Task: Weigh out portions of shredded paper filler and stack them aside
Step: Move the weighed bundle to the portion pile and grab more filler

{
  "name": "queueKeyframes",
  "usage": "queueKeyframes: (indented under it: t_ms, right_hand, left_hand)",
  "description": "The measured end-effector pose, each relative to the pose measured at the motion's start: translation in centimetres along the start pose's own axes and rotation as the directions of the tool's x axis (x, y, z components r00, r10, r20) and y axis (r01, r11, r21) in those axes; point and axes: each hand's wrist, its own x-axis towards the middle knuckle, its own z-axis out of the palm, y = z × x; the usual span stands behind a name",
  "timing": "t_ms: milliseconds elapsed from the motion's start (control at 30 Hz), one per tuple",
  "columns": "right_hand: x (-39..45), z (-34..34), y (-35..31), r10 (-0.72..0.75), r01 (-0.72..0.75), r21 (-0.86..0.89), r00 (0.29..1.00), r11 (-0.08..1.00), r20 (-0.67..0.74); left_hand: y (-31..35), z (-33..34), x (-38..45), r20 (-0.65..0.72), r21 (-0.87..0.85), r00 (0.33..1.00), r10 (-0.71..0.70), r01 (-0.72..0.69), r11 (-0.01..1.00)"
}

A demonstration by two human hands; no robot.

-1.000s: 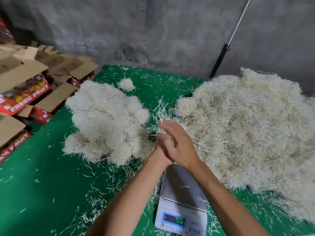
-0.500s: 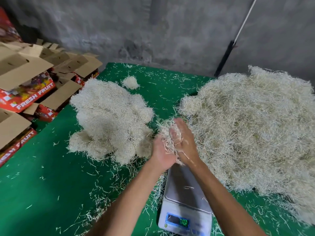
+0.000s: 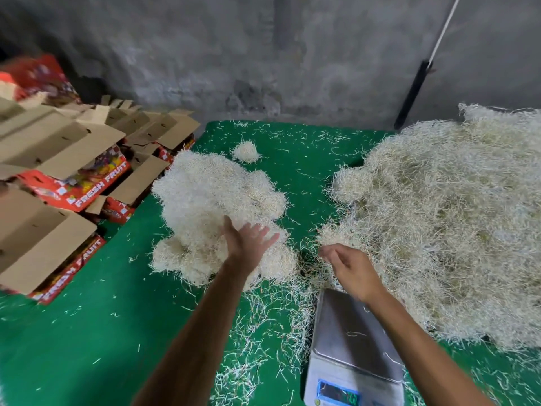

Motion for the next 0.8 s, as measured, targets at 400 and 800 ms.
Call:
queueKeyframes:
  t_ms: [400,800]
  right_hand:
    - [-5.2,-5.9,8.4,0.203,-0.186,0.099,0.958,0.978,-0.201]
    - [1.5,-7.5,22.2,0.327,-0.176,-0.603,0.933,0.778,0.149]
  left_hand:
    - [-16.5,2.2,1.9,0.275,0.823,0.960,-0.046,-0.210,0.528]
    - [-24.1,3.0,13.3,0.339,0.904,0.920,0.197,-0.261,-0.338]
